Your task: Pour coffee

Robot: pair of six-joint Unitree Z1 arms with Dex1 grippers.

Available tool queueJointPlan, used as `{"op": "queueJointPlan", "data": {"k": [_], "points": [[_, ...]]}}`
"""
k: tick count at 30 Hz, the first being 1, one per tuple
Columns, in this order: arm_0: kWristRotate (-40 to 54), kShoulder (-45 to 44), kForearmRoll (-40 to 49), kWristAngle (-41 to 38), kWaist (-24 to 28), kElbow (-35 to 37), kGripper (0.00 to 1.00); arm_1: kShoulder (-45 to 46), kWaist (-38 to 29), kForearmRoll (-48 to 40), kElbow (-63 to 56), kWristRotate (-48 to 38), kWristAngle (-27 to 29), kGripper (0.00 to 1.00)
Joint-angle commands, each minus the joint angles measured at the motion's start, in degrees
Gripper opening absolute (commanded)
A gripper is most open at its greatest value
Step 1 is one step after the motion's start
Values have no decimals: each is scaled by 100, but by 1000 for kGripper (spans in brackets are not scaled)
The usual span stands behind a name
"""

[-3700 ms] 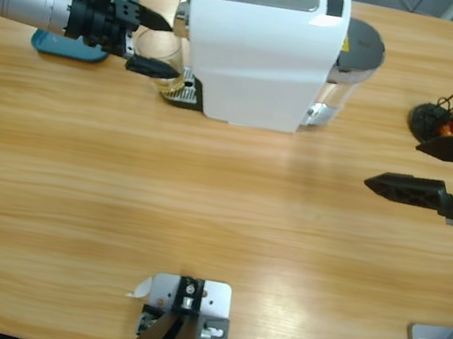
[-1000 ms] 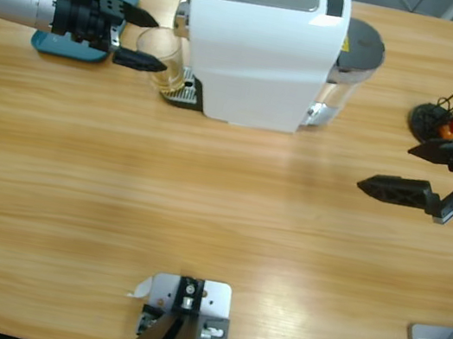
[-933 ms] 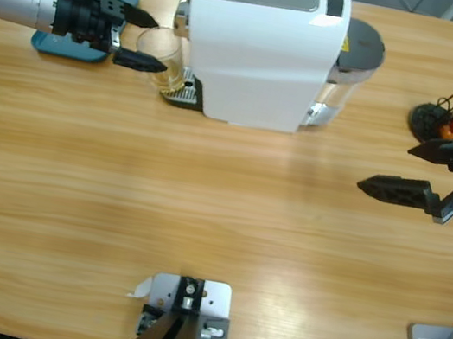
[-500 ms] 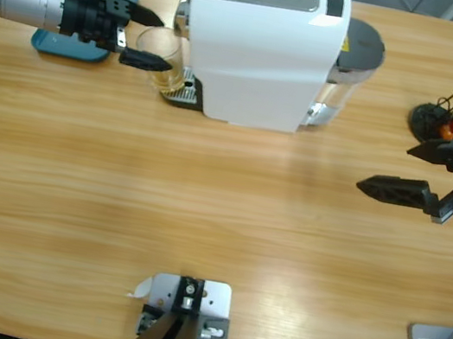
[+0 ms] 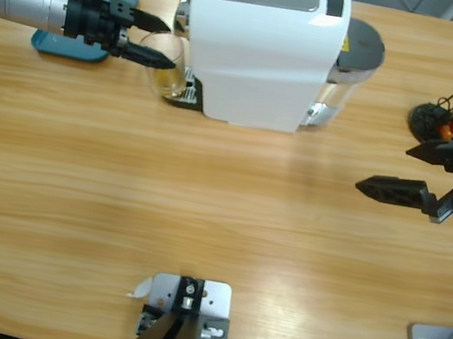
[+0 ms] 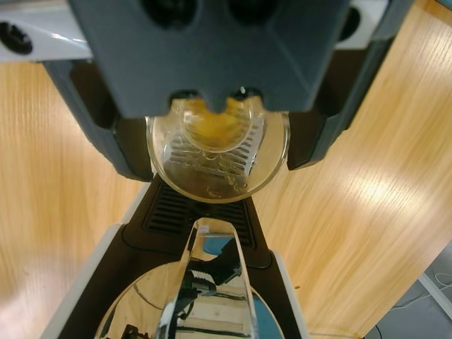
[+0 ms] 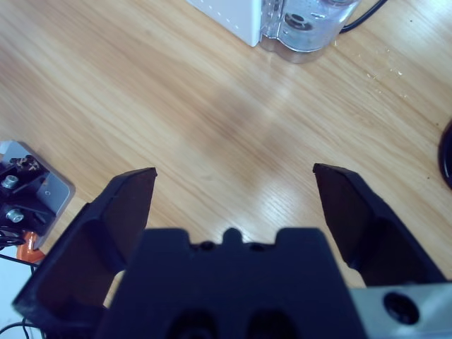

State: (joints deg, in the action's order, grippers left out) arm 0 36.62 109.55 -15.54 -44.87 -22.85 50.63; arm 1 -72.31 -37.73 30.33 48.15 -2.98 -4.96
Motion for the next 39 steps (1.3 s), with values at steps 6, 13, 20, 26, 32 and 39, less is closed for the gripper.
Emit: {"op": "queueJointPlan", "data": {"k": [6,13,20,26,32,39], "points": [[-2,330,-63,486,-118,-9,502,-169,82,-22,-104,61,-64,1000],[-58,309,-62,222,30,-30,0,-169,82,-22,-104,61,-57,996],[-58,269,-62,-200,228,-114,0,-178,82,-19,-104,61,-61,996],[-58,260,-63,-268,246,-132,0,-178,82,-19,-104,61,-59,996],[-146,56,-63,-374,446,-192,0,-190,82,-19,-104,61,-57,996],[-735,-424,-98,-22,979,-174,0,-194,82,-1,-86,66,-73,991]]}}
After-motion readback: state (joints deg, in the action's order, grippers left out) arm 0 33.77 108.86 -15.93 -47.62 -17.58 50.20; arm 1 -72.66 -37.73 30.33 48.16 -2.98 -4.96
